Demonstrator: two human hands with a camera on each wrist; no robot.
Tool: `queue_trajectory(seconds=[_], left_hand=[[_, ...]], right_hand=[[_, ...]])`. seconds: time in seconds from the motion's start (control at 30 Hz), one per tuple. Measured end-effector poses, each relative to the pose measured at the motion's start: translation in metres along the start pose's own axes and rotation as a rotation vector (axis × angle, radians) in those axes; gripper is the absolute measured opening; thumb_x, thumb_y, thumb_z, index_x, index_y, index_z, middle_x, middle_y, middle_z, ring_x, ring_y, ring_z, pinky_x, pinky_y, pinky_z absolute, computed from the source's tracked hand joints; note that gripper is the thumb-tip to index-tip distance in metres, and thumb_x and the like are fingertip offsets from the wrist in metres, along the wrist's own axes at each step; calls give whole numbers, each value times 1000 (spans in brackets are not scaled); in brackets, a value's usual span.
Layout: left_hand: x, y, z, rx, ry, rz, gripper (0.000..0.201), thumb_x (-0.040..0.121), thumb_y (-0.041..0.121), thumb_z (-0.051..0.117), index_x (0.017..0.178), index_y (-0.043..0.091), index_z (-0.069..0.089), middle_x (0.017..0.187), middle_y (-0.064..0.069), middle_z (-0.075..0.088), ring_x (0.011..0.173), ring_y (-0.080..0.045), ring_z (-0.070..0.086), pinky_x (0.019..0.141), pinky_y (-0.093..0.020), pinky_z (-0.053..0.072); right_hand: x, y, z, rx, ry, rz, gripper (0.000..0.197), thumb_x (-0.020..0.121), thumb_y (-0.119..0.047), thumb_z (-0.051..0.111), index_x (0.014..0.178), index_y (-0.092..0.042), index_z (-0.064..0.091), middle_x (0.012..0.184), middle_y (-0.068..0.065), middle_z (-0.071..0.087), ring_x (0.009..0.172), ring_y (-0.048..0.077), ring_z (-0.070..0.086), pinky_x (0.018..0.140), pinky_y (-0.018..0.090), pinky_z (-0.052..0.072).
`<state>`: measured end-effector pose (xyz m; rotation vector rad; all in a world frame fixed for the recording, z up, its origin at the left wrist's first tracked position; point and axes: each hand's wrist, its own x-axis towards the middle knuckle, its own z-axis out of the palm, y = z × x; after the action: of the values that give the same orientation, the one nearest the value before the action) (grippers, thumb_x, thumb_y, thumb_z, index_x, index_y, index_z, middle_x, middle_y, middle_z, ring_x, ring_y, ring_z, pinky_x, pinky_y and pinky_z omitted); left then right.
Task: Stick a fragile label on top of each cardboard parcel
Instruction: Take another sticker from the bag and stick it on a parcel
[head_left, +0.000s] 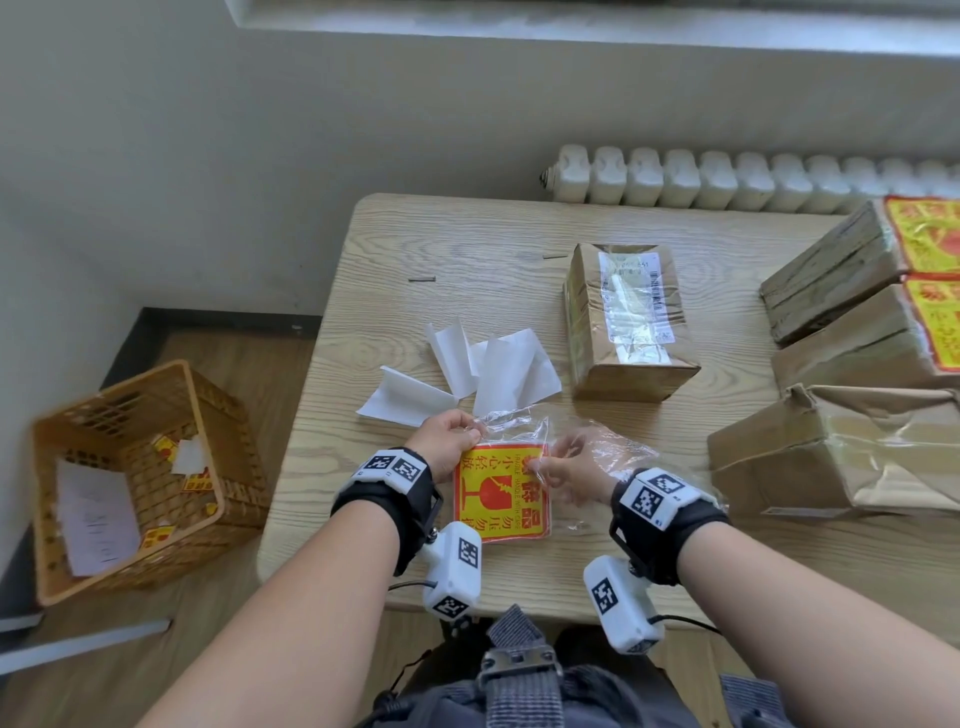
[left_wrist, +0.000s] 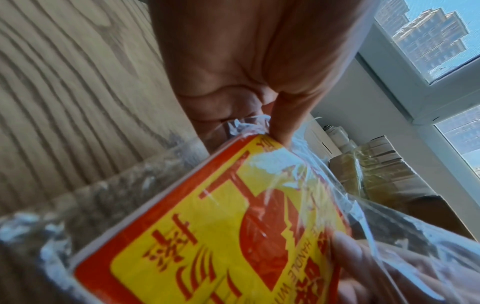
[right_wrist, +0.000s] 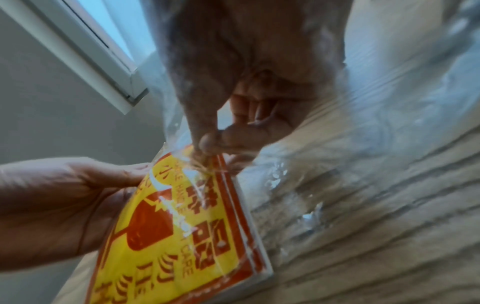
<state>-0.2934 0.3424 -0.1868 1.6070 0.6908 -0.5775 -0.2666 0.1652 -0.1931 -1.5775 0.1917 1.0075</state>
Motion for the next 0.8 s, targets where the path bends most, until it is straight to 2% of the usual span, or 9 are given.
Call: queue_trajectory(seconds=[0.07,0.17,0.27,0.37,0.47,0.57,0.67,0.73,0.8], left_hand=[[-1,1,-1,-23,5,0,20,98,9,48,82,17,56,76,-2,57,64,-14,56,51,-20,51],[0,1,-1,-64,9,-24,15,97,11,50,85,15,58,77,-3,60,68,-14,58,56,-21,53],[0,1,0,-82,-3,-60,5,92,17,60,88,16,58,85,-5,65,80,-19,62,83,-36,54],[1,1,-1,-59,14,-81,13,87,4,63,94,16,59,100,-14,67,95,-28,65,94,-43,52],[5,0,-2,4,25,-80,32,81,-12,58,94,17,61,113,-19,66,106,-33,64,94,-49,52],[6,-2,-2,36,28,-67,39,81,-16,56,87,22,62,112,-20,66,104,-34,66,91,-50,53],[6,-3,0,51,40,-50,33,84,-12,60,87,21,63,108,-17,67,100,-32,67,88,-48,55],[6,-3,2,78,58,-25,29,84,-9,62,92,19,63,103,-15,66,93,-28,67,79,-39,58],[8,-5,1,137,94,-5,29,83,-7,65,98,18,62,102,-13,65,89,-24,63,76,-33,55]], right_hand=[[7,9,-13,27,66,-1,32,82,17,56,68,-8,44,38,-1,58,49,15,64,39,14,47],[26,21,-25,-12,91,26,29,75,5,73,65,-8,49,53,1,65,71,27,66,58,28,56],[19,10,-19,-53,95,6,33,84,17,55,71,-13,47,42,-5,61,46,1,63,48,13,49],[9,0,-11,-193,96,-1,37,92,18,39,78,-16,39,36,2,56,31,-1,54,33,10,40],[16,4,-19,-138,205,100,33,97,0,45,71,-18,39,64,2,49,31,-7,50,36,8,40],[12,1,-25,-288,189,119,29,89,-6,63,67,-16,47,53,0,59,32,-2,52,33,9,38],[6,-2,-30,-419,171,112,25,71,-28,83,61,-17,63,63,3,71,51,11,64,48,24,50],[11,0,-36,-486,150,150,27,64,-42,84,63,-21,68,72,3,75,63,18,68,60,36,54],[15,1,-37,-514,141,177,33,60,-51,80,68,-22,66,71,3,73,63,18,69,61,36,57]])
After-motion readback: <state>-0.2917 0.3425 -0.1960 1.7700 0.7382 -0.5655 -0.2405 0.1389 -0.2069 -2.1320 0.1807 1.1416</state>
